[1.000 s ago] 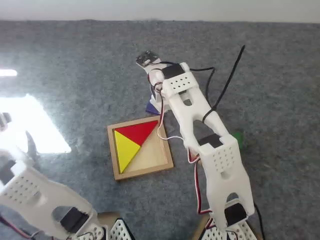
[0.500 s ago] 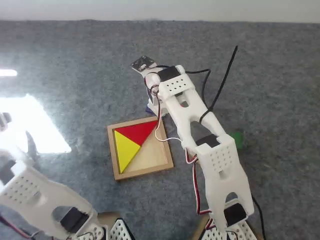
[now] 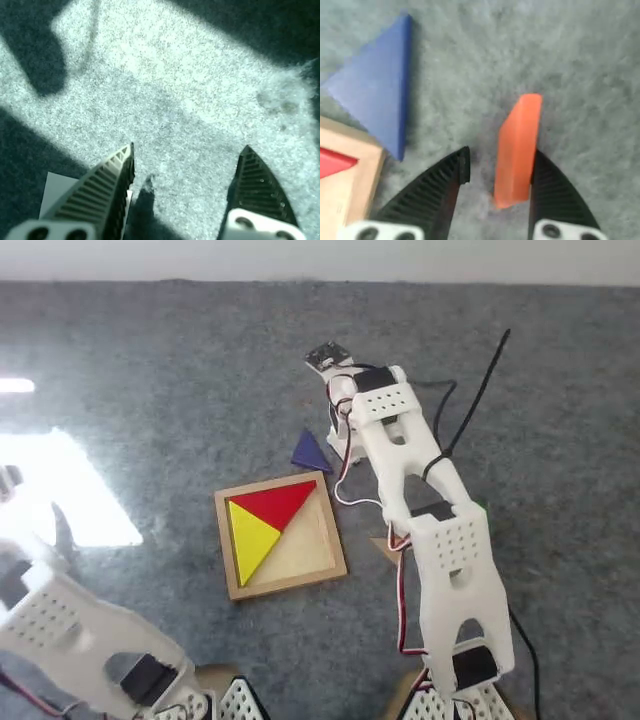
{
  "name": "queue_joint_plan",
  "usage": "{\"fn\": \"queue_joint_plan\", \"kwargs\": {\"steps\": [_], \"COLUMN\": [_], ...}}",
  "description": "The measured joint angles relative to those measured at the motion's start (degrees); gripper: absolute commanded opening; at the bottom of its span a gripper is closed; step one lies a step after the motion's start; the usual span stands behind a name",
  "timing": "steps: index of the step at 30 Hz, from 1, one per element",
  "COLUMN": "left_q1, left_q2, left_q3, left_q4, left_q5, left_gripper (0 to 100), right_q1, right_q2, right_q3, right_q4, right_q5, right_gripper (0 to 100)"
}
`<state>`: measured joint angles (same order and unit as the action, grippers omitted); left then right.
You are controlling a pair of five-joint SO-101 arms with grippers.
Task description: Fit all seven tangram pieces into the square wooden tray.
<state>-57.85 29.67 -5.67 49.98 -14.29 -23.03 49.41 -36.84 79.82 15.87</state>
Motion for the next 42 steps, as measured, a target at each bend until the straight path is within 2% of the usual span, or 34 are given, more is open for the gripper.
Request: {"fn": "queue_joint_plan", "kwargs": {"steps": [10,19,31,36,42], "left_q1": [0.0,0.0,0.0,0.0,0.0], "left_q2": [0.0,0.0,0.0,0.0,0.0], "left_q3": [0.0,0.0,0.0,0.0,0.0], "left_q4": [0.0,0.0,0.0,0.0,0.0], "left_q5": [0.0,0.0,0.0,0.0,0.0], "left_gripper": [32,32,32,32,32], "right_q1": [1.3,3.2,0.8,1.2,1.7], "right_q2": [1.8,3.8,11.1,14.0,15.3], "right_q3": [-6.2,-23.3,-24.4,-26.0,-27.5], "right_q4": [0.0,13.5,16.8,16.4,15.7], "right_q5": [0.0,8.7,7.2,10.9,11.4], "right_gripper": [20.4,20.6,22.6,22.9,22.8]}}
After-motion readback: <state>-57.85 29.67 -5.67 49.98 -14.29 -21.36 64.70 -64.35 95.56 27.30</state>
